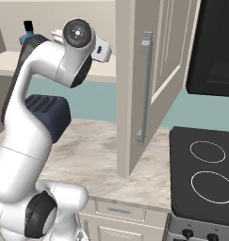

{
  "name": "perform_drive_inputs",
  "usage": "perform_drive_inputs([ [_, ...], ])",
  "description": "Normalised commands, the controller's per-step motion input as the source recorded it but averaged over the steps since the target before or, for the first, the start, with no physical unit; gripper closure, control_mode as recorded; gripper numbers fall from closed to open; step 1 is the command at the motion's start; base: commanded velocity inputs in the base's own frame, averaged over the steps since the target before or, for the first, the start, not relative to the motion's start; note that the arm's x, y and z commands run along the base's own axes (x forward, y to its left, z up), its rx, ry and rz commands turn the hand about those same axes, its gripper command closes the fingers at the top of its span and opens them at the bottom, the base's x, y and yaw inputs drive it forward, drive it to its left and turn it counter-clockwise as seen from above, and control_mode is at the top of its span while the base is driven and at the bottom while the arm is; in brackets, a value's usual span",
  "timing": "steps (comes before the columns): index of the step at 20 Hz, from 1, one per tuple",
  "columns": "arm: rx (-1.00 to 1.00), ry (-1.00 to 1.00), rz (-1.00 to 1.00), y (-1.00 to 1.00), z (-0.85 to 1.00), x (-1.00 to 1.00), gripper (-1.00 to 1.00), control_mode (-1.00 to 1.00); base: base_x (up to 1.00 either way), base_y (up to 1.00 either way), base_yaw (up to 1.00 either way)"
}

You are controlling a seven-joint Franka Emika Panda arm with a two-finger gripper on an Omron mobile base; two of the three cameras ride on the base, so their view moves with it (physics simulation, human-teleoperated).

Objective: Open the cabinet directly in front. Then move the liquor and the cup to the dining counter with the jar on it.

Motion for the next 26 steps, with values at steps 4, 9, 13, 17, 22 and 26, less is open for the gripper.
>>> perform_drive_inputs([
  [4, 0.0, 0.0, 0.0, 0.0, 0.0, 0.0, -1.0, -1.0, 0.0, 0.0, 0.0],
  [9, 0.0, 0.0, 0.0, 0.04, 0.0, 0.04, -1.0, -1.0, 0.0, 0.0, 0.0],
  [13, 0.0, 0.0, 0.0, 0.12, 0.0, 0.1, -1.0, -1.0, 0.0, 0.0, 0.0],
  [17, 0.0, 0.0, 0.0, 0.08, 0.0, 0.14, -1.0, -1.0, 0.0, 0.0, 0.0],
  [22, 0.0, 0.0, 0.01, 0.05, 0.0, 0.2, -1.0, -1.0, 0.0, 0.0, 0.0],
  [26, 0.0, 0.0, 0.01, 0.08, 0.0, 0.23, -1.0, -1.0, 0.0, 0.0, 0.0],
])
